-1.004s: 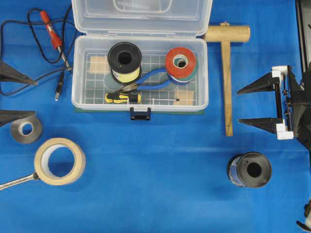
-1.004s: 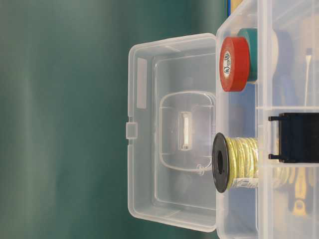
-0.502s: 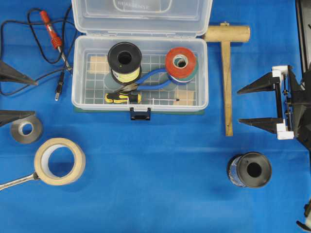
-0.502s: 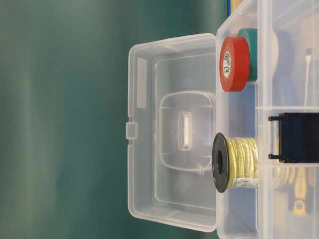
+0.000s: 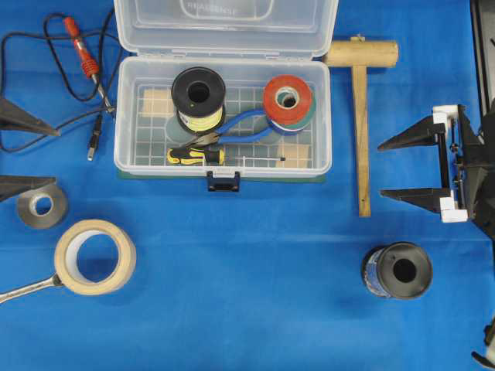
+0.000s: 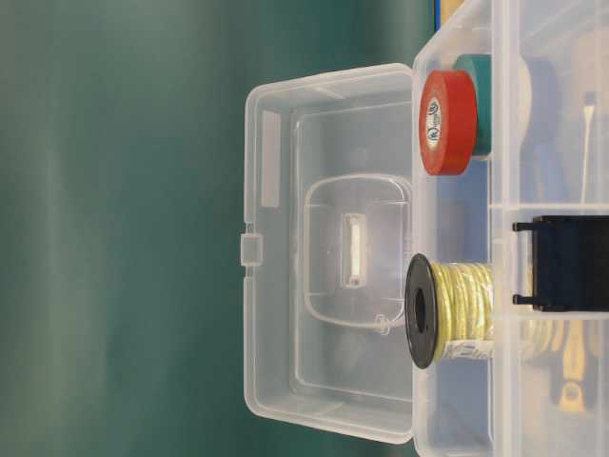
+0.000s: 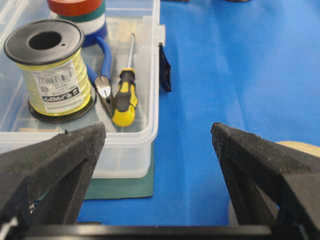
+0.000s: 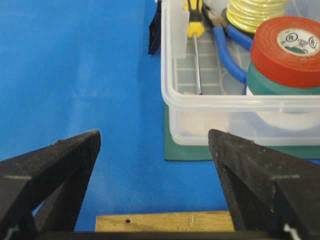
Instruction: Open the tool box with both arms.
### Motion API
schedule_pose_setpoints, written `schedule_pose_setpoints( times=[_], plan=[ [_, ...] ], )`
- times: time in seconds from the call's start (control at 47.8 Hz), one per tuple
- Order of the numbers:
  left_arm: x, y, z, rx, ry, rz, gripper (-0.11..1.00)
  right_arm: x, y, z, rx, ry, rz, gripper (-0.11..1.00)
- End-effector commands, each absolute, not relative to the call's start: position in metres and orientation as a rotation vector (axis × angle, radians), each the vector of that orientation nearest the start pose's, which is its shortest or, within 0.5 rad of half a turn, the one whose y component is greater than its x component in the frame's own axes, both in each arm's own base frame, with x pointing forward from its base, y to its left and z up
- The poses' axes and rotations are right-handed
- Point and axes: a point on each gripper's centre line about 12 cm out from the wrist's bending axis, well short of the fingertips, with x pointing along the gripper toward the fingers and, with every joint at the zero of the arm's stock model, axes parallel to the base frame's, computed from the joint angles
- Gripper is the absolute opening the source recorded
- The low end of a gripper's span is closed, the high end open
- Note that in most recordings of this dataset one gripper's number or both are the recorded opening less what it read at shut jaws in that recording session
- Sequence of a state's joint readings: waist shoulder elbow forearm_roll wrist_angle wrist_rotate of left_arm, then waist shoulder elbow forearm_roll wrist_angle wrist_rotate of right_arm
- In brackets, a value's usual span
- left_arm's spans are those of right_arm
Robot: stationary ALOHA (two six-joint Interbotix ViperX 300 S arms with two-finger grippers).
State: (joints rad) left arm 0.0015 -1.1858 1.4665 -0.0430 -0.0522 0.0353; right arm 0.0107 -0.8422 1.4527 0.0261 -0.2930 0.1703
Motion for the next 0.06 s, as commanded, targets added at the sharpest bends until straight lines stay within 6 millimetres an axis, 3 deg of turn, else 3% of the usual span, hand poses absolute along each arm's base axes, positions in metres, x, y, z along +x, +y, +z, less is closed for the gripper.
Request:
schedule_pose_setpoints(
  times=[0.0, 0.042],
  plan=[
    [0.1497, 0.0003, 0.1902, -0.009, 0.216, 0.004, 0.91, 0.1771, 0.0013, 0.1677, 0.188, 0.303, -0.024, 0.86],
    [0.1497, 0.0003, 0.1902, -0.009, 0.216, 0.004, 0.91, 0.1769, 0.0013, 0.1682, 0.188, 0.300, -0.024, 0.86]
  ],
)
